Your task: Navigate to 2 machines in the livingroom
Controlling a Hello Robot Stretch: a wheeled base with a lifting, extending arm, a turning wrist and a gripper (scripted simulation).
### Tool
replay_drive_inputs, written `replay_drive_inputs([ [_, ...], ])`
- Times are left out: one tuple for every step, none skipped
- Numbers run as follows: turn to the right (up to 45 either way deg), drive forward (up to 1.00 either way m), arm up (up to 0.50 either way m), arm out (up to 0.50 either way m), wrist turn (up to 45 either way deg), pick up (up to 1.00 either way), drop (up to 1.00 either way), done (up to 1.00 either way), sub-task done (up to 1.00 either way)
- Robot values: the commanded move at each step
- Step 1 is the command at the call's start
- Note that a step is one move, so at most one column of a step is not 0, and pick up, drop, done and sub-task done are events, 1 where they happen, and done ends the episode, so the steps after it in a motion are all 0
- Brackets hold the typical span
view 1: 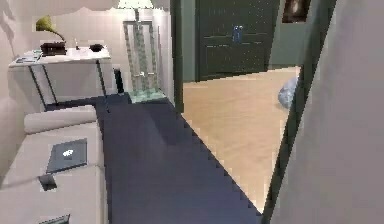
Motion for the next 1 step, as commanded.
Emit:
replay_drive_inputs([
  [0.0,0.65,0.0,0.0,0.0,0.0,0.0,0.0,0.0],
])
